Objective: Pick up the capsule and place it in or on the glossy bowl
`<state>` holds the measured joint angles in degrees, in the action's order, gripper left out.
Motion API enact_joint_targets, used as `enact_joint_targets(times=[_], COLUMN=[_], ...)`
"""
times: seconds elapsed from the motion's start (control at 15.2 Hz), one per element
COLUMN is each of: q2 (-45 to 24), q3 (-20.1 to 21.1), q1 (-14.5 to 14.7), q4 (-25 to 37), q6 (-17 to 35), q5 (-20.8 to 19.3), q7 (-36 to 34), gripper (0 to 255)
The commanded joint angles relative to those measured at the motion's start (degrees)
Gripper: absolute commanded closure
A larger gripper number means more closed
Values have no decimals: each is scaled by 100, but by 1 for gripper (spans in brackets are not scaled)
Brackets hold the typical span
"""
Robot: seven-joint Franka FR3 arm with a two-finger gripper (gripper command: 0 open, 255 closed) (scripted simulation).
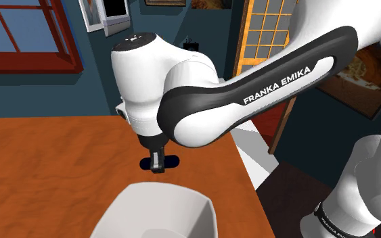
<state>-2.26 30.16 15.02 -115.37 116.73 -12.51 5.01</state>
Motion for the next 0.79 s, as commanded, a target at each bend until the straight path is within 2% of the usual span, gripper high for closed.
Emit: enact_joint_targets(times=[0.0,0.73], q2=[70,269], q3=[2,-2], q1=[-3,-11], q4=[103,744], q6=[-158,-947], q5=[57,225], q7=[58,274], gripper=[255,255])
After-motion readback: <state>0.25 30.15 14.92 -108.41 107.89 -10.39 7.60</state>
